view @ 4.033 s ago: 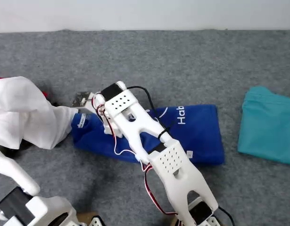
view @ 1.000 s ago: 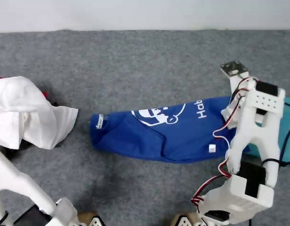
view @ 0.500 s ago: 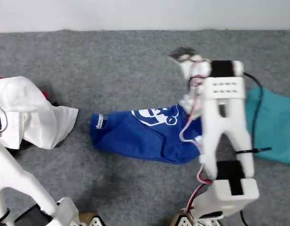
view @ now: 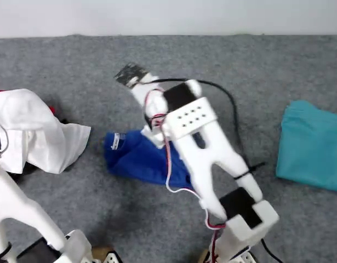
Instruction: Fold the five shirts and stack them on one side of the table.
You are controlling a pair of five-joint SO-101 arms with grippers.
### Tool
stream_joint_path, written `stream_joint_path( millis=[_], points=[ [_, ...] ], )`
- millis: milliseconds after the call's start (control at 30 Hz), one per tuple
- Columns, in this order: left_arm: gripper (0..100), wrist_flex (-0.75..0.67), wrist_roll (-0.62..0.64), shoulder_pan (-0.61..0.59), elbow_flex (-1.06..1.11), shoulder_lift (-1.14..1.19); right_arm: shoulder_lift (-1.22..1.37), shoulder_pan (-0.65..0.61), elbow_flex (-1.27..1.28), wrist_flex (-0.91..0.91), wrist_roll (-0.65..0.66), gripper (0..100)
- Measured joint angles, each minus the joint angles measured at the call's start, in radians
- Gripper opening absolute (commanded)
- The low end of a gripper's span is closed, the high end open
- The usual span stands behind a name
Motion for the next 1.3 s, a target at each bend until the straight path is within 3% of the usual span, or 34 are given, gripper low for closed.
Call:
stream_joint_path(
  millis=[367,567,633,767,933,1000,1300],
  points=[
    [2,-0.003,0.0,0.0,0.101,-0.002,0.187,-0.101,0.0,-0.164,0.0,2.2],
    [2,-0.003,0.0,0.0,0.106,-0.002,0.195,-0.172,0.0,-0.183,0.0,25.0],
    [2,-0.003,0.0,0.0,0.106,-0.002,0.195,-0.199,-0.031,-0.166,0.0,26.6],
    [2,-0.003,0.0,0.0,0.106,-0.002,0.195,-0.215,-0.183,-0.06,0.0,22.8],
    [2,-0.009,0.0,0.0,0.106,-0.002,0.193,-0.144,-0.296,0.072,0.074,0.0],
    [2,-0.012,0.0,0.0,0.106,-0.002,0.199,-0.087,-0.299,0.115,0.126,3.2],
    [2,-0.017,0.0,0.0,0.106,-0.002,0.307,0.164,-0.299,0.163,0.241,0.9]
  ],
)
